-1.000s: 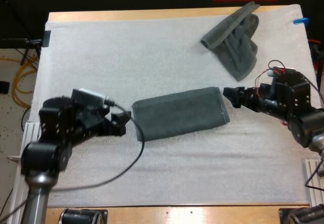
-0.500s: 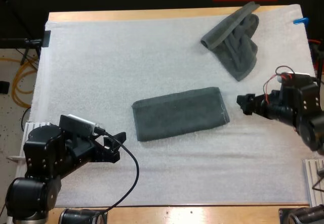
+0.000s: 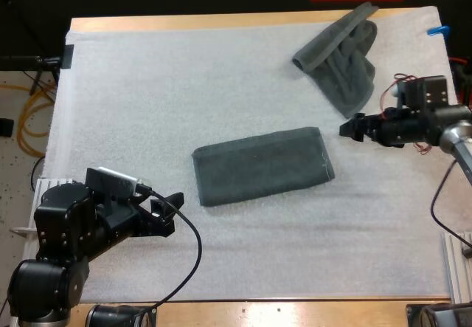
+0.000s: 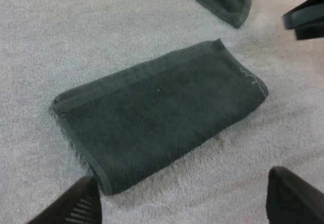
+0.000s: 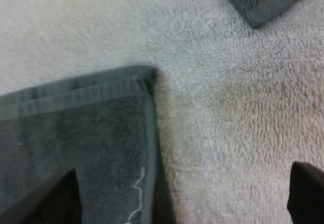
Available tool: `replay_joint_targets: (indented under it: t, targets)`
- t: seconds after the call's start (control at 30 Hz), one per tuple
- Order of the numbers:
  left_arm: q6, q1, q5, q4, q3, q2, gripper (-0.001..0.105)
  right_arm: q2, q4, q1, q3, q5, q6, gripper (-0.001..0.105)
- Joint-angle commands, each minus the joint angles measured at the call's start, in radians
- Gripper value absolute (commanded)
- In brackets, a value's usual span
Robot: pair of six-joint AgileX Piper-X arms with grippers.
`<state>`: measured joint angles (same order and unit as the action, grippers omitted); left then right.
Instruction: Pick towel from pile fold and stack
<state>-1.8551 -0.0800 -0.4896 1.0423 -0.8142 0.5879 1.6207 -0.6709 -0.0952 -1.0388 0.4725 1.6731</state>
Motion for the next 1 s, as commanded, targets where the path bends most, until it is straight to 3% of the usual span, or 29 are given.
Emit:
replay_joint_targets:
  t: [0.0, 0.5, 0.97]
  targets:
    - [-0.011, 0.002, -0.008, -0.007, -0.006, -0.002, 0.066, 0.022, 0.001, 0.002, -0.018, 0.025, 0.028, 0.079]
    - [-0.029, 0.002, -0.008, -0.007, -0.006, -0.002, 0.066, 0.231, 0.019, -0.027, -0.047, 0.163, 0.013, 0.079]
    - [-0.032, 0.002, -0.008, -0.007, -0.006, -0.002, 0.066, 0.262, 0.041, -0.233, -0.068, 0.185, -0.039, 0.079]
